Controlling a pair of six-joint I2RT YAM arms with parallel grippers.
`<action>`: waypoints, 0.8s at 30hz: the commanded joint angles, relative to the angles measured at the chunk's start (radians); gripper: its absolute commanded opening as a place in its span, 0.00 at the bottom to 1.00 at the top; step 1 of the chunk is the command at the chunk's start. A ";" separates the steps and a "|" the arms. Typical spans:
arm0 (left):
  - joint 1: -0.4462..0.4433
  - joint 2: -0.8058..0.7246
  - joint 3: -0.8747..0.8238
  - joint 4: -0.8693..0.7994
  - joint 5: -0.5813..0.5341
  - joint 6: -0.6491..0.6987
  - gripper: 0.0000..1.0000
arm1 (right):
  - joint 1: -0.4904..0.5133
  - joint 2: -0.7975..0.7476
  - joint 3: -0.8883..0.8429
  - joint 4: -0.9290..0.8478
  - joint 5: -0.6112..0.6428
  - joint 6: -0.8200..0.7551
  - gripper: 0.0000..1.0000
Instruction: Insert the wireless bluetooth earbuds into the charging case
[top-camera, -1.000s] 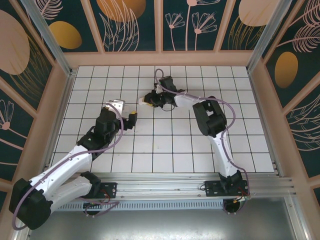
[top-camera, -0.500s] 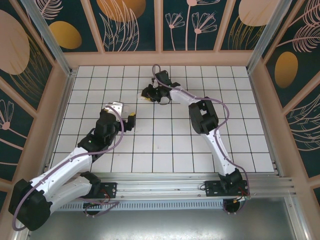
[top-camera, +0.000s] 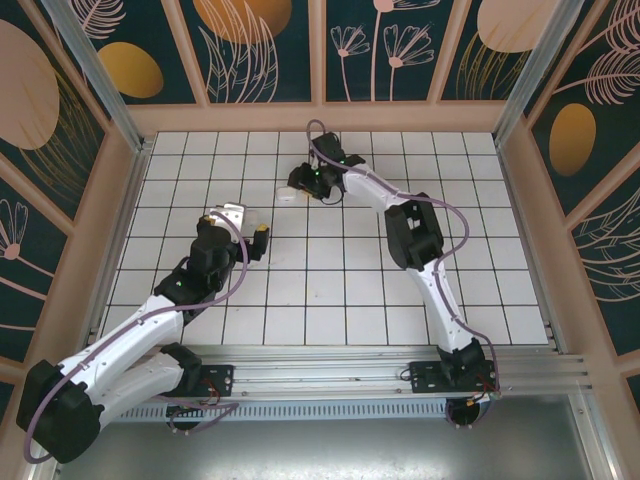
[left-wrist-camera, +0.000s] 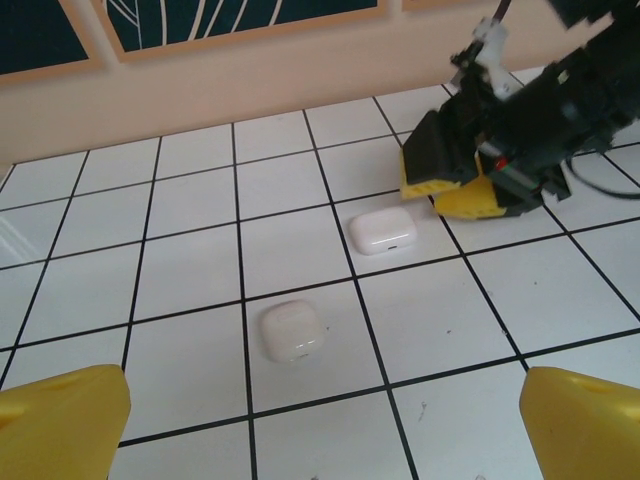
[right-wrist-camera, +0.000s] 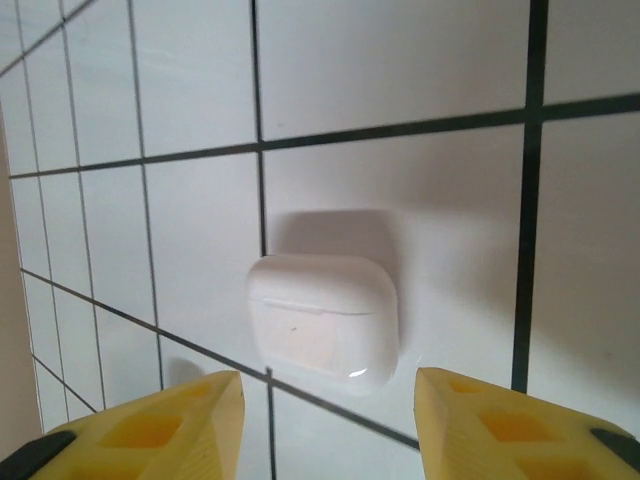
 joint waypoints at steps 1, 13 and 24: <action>0.006 0.002 0.044 0.014 -0.018 0.020 0.98 | 0.001 -0.160 -0.019 -0.054 0.111 -0.069 0.49; 0.247 0.220 0.286 0.117 0.318 -0.039 0.99 | 0.001 -0.678 -0.504 0.109 0.570 -0.272 0.51; 0.429 0.457 0.274 0.444 0.452 -0.025 0.99 | -0.219 -1.244 -1.253 0.475 0.794 -0.396 0.99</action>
